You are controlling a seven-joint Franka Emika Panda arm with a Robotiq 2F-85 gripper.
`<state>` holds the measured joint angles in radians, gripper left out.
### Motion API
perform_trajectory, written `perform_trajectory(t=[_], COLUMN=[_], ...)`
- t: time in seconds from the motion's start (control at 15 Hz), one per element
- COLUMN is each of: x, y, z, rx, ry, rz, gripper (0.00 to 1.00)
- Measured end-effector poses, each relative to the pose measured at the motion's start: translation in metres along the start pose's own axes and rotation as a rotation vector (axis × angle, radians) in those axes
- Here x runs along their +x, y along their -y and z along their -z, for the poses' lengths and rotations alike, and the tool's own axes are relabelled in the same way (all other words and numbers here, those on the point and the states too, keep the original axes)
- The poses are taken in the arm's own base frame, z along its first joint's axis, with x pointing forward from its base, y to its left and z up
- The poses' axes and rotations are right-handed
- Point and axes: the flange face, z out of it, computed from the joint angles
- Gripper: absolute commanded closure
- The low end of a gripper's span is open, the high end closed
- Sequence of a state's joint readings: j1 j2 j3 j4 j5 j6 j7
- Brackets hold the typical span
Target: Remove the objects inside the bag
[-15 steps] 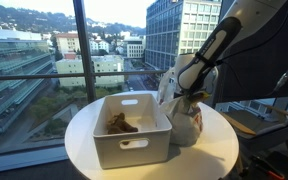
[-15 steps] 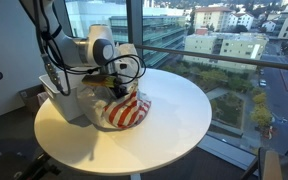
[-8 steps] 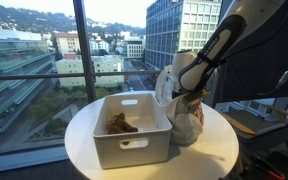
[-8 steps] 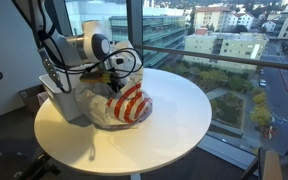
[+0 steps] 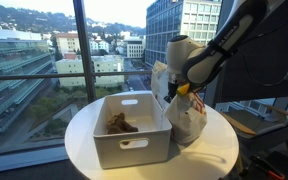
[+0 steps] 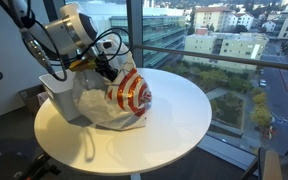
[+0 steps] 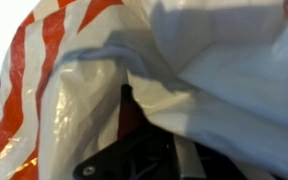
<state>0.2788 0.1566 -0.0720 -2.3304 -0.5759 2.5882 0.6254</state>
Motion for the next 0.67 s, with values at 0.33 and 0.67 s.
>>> perform_trajectory(t=[0.33,0.67], x=[0.01,0.02], y=[-0.01,-0.045], z=[0.042,0.08], rx=[0.18,0.419], ry=[0.034,0.022], rz=[-0.167,-0.285], gripper=[0.96,0.96])
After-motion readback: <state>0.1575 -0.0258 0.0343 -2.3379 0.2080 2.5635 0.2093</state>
